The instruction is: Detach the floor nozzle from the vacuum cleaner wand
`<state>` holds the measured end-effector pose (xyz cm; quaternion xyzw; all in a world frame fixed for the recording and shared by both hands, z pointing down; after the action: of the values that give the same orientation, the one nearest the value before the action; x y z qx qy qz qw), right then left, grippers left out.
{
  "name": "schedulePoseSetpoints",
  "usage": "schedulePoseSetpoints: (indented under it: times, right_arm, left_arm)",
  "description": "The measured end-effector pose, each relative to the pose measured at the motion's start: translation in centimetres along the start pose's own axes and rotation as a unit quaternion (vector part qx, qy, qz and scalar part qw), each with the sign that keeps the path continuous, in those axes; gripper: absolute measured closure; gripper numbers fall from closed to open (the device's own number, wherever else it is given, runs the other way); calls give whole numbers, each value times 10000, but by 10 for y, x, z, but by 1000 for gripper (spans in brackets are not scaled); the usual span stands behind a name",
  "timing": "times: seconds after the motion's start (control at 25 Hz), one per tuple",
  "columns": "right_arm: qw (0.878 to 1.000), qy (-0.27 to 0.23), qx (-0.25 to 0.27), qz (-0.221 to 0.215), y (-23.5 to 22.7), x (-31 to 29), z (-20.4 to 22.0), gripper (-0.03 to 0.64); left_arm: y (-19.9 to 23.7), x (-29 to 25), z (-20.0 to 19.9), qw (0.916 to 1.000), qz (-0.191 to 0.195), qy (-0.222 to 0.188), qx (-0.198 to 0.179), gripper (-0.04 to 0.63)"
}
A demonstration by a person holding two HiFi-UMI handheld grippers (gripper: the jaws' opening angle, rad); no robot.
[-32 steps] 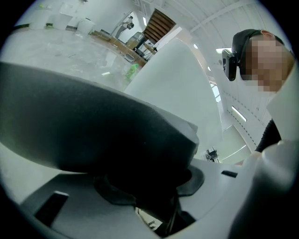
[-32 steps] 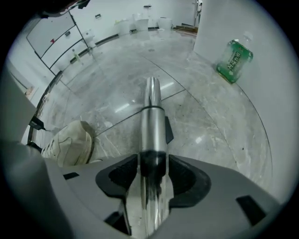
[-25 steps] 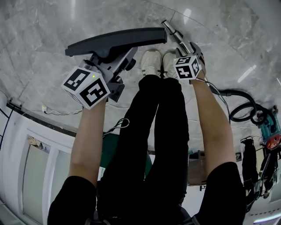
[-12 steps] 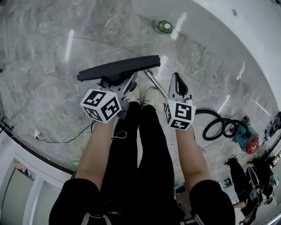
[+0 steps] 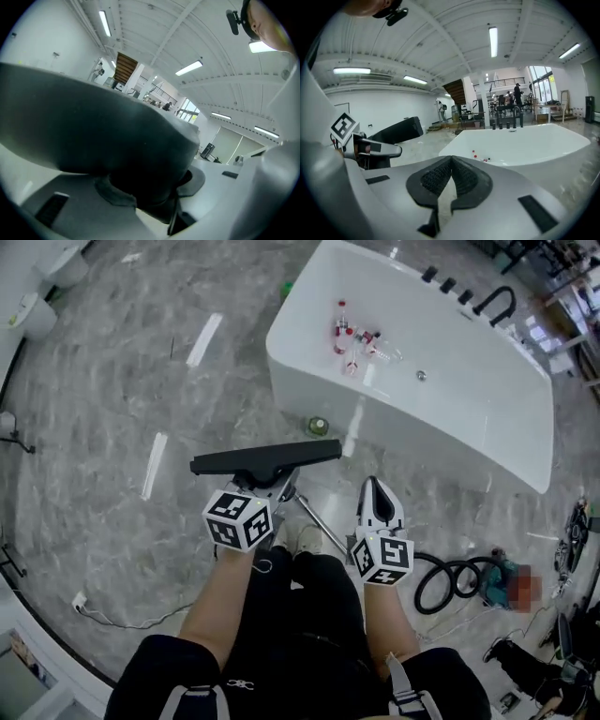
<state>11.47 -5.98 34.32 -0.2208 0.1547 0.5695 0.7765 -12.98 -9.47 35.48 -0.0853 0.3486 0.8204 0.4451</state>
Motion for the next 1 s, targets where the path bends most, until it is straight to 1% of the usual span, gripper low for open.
schedulePoseSetpoints:
  times: [0.04, 0.12, 0.16, 0.2, 0.36, 0.52, 0.6, 0.68, 0.8, 1.0]
  right_arm:
    - [9997, -83, -205, -62, 3, 12, -19, 600]
    - [9972, -249, -658, -258, 10, 42, -56, 600]
    - [9958, -347, -789, -322, 14, 59, -74, 600]
    - [9952, -440, -808, -334, 18, 74, -92, 600]
    - [9960, -675, -534, -236, 24, 117, -153, 600]
    - [9935, -961, -538, -271, 20, 139, -198, 601]
    - [9923, -1119, -459, -277, 21, 147, -214, 601]
    - [9911, -1222, -429, -317, 23, 153, -222, 601]
    - [9893, -1302, -515, -403, 23, 161, -226, 601]
    - [9890, -1346, -490, -375, 10, 159, -232, 601]
  left_arm:
    - [-10, 9, -16, 9999, -36, -89, -74, 414]
    - [-33, 29, -45, 9997, -99, -211, -68, 414]
    - [-48, 40, -59, 9996, -97, -236, -83, 414]
    - [-63, 50, -74, 9995, -79, -246, -168, 414]
    - [-124, 85, -130, 9967, -78, -286, -761, 414]
    - [-162, 95, -165, 9934, -7, -346, -1097, 414]
    - [-171, 95, -174, 9931, 22, -353, -1120, 414]
    - [-174, 95, -178, 9933, -4, -358, -1096, 414]
    - [-175, 95, -183, 9927, -2, -374, -1143, 414]
    - [-179, 80, -201, 9914, 79, -482, -1218, 414]
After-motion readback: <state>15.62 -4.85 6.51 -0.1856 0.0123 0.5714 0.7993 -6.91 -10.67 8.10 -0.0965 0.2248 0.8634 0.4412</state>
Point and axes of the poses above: the fingertips, and each gripper's own axes: x backward along the fingers, y to its left, z out of its underside, the point moved 9 cm from there along x, backward along the fingers, and after that the axes turned 8 degrees about y, right-handed, at the moved point
